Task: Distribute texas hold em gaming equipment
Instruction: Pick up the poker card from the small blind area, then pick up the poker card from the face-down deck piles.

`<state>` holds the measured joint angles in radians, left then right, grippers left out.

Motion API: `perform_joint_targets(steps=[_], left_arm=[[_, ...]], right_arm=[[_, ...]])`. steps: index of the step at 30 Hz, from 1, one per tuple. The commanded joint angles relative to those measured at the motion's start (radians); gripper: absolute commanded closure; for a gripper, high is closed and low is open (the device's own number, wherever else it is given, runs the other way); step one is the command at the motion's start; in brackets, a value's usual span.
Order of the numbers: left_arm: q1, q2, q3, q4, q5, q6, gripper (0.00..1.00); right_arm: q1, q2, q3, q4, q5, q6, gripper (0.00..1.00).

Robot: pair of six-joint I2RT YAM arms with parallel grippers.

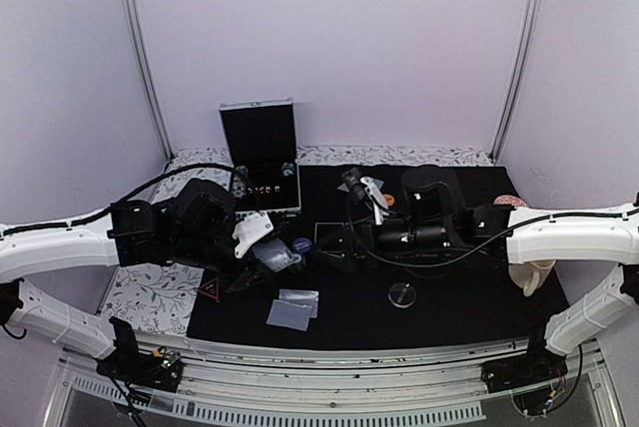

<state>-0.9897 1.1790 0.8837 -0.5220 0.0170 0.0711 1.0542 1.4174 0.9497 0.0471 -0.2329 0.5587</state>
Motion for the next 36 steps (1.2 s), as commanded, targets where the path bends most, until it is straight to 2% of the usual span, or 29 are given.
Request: perform_joint_targets(steps=[1, 10, 21, 29, 36], left_arm=[[0.005, -0.003, 0.027, -0.001, 0.067, 0.014, 0.60], [0.000, -0.016, 0.023, 0.002, 0.080, 0.019, 0.60], [0.000, -0.027, 0.020, 0.008, 0.094, 0.025, 0.60], [0.000, -0.030, 0.020, 0.010, 0.098, 0.028, 0.60], [-0.001, -0.032, 0.018, 0.011, 0.100, 0.030, 0.61]], right_arm=[[-0.033, 0.012, 0.067, 0.029, -0.137, -0.279, 0.01], [-0.077, 0.250, 0.251, 0.023, -0.320, -0.300, 0.03], [-0.077, 0.409, 0.375, 0.037, -0.365, -0.316, 0.04], [-0.077, 0.441, 0.383, 0.021, -0.327, -0.343, 0.05], [-0.114, 0.386, 0.331, -0.005, -0.300, -0.336, 0.18]])
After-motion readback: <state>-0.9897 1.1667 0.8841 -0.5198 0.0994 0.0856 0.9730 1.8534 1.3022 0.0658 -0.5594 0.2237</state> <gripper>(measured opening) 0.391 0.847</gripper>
